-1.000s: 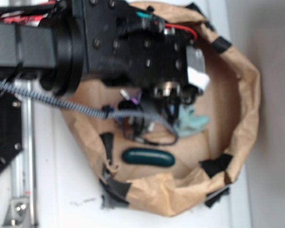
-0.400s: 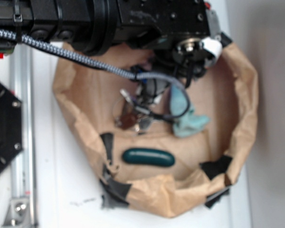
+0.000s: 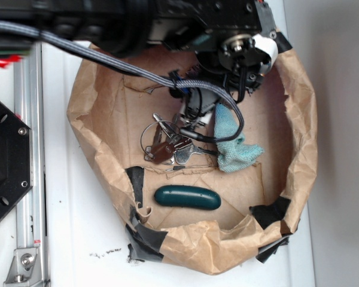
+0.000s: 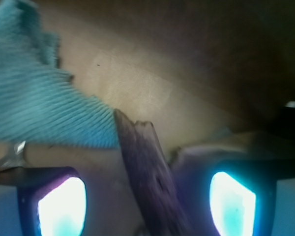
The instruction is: Grab the wood chip.
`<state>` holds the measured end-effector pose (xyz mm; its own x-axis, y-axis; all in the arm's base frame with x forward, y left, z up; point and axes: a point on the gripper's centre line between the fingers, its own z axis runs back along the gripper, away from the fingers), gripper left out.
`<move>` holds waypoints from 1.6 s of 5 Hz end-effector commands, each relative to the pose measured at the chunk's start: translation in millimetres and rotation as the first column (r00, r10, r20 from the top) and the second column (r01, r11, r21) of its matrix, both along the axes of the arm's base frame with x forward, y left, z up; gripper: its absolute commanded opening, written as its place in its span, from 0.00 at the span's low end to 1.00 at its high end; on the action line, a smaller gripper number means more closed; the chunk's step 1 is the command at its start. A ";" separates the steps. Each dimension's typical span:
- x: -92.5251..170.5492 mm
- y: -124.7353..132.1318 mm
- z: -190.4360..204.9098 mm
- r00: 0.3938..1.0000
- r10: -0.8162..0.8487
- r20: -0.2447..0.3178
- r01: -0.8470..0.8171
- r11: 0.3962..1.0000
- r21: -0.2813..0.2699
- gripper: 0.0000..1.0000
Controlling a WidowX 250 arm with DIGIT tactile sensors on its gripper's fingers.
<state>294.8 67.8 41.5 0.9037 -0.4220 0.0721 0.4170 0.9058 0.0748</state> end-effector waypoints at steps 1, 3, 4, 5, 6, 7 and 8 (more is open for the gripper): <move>19.3 -3.4 -38.0 1.000 0.013 0.028 -0.014 0.999 0.046 1.00; 25.2 -9.9 -39.1 0.999 0.032 0.041 -0.034 0.999 0.033 0.00; 24.3 -8.6 -39.3 0.999 0.033 0.043 -0.034 0.999 0.031 0.00; 23.6 -5.9 -34.8 0.997 0.056 0.053 -0.058 0.997 0.041 0.00; 18.8 -4.9 -5.3 0.992 0.111 0.063 -0.113 0.993 0.019 0.00; 1.9 -22.5 45.3 0.978 0.209 0.023 -0.207 0.975 -0.074 0.00; -13.2 -49.5 97.6 0.945 0.325 -0.039 -0.327 0.930 -0.170 0.00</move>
